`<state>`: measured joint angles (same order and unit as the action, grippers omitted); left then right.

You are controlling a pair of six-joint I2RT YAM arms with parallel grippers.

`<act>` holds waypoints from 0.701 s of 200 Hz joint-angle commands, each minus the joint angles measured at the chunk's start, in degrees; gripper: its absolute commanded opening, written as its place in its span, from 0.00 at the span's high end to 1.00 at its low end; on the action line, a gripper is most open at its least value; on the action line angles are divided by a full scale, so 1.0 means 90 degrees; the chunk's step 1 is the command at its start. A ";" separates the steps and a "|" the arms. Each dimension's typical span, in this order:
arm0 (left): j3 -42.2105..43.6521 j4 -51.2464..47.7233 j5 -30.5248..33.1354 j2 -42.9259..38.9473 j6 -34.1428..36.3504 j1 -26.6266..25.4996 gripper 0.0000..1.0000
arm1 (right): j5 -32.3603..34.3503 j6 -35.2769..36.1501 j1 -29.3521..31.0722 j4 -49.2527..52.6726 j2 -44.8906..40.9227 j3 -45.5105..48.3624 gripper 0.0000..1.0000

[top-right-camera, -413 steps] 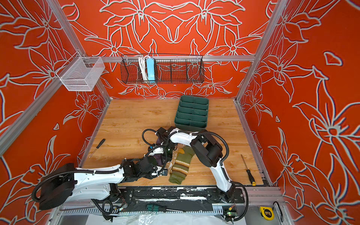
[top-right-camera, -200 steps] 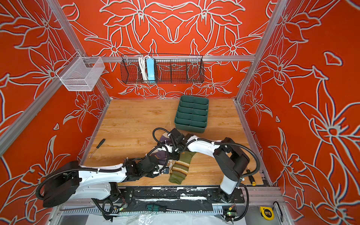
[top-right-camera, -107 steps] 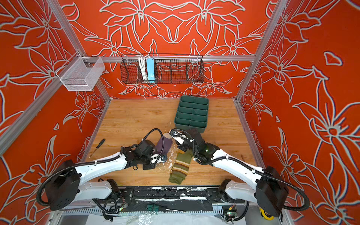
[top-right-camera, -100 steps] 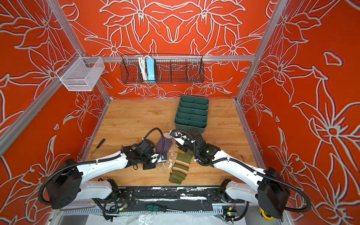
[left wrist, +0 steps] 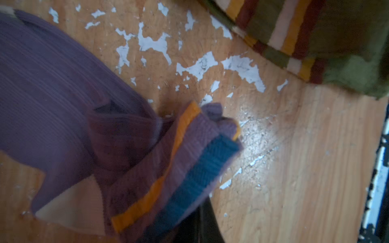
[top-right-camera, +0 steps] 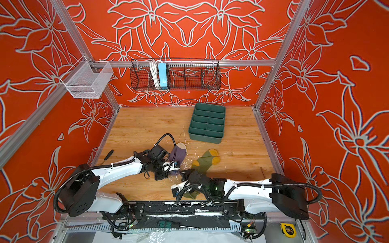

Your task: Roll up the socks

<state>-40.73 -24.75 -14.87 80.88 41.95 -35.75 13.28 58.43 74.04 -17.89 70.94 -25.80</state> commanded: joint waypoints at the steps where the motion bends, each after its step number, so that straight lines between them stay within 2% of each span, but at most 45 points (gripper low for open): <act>1: -0.0151 -0.0118 -0.0271 0.0091 -0.0016 0.0059 1.00 | 0.0275 0.0730 0.0223 -0.0846 0.0489 -0.0039 0.47; 49: -0.0182 -0.0149 -0.0329 0.0163 -0.0023 0.0075 1.00 | 0.0831 0.1029 -0.0082 -0.3703 0.2826 -0.0372 0.42; 71: -0.0143 -0.0167 -0.0345 0.0113 -0.0013 0.0077 1.00 | 0.0906 0.1148 -0.0295 -0.4327 0.3432 -0.0548 0.42; 119: -0.0133 -0.0228 -0.0340 0.0101 0.0006 0.0078 1.00 | 0.0898 0.1152 -0.0564 -0.4182 0.3529 -0.0476 0.43; 140: -0.0162 -0.0245 -0.0366 0.0112 0.0015 0.0082 1.00 | 0.0904 0.1171 -0.0707 -0.3983 0.3671 -0.0394 0.49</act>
<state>-41.69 -24.56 -16.86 81.91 41.28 -35.16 19.57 67.35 69.32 -52.10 102.63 -30.04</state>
